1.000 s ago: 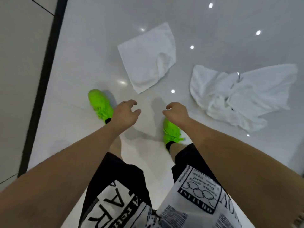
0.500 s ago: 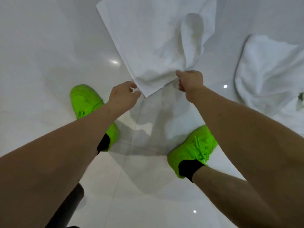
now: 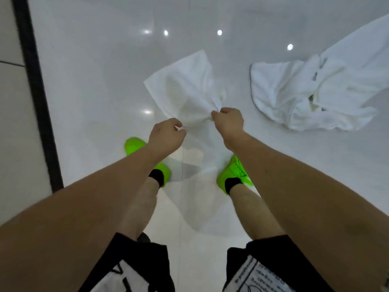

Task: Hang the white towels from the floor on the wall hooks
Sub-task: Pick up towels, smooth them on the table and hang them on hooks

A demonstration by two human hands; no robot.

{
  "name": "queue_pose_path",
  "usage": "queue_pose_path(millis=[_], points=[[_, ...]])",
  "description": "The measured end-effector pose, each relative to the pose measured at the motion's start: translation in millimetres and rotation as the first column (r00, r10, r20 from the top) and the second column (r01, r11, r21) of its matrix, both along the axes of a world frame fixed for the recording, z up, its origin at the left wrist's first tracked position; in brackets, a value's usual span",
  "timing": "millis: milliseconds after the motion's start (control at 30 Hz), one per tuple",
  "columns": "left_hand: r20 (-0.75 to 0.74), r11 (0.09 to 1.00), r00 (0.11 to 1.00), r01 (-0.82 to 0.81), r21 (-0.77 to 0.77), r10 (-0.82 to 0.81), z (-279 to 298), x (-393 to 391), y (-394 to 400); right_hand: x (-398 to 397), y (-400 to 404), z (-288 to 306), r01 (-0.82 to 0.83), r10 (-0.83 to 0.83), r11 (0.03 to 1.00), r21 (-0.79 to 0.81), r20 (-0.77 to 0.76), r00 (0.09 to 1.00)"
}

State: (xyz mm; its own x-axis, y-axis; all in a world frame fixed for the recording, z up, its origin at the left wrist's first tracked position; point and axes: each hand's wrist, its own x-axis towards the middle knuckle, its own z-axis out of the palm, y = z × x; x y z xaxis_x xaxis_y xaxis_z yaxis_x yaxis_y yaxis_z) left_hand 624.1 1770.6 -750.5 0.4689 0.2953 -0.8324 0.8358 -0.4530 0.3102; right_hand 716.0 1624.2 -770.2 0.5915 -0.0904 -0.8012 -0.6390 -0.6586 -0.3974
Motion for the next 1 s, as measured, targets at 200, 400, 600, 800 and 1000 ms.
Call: queue_pose_path(millis=[200,400,600,800,1000], points=[[0.163,0.985,0.972,0.162,0.061,-0.17,190,79,-50,44,-42,205,0.007,-0.02,0.996,0.09,0.151,0.988],[0.487,0.835,0.691,0.522,0.174,-0.534,359,164,-164,79,-155,379,0.017,-0.093,0.982,0.186,0.406,0.909],[0.645,0.727,0.496,0.672,0.138,-0.581,480,217,-306,98,-311,496,0.1,-0.264,0.945,0.311,0.547,0.795],[0.781,0.611,0.195,0.741,0.279,-0.593,570,230,-444,73,-451,589,0.119,-0.259,0.962,0.246,0.688,0.678],[0.887,0.538,-0.008,0.793,0.287,-0.462,647,234,-568,9,-567,644,0.248,-0.143,0.966,-0.069,0.656,0.741]])
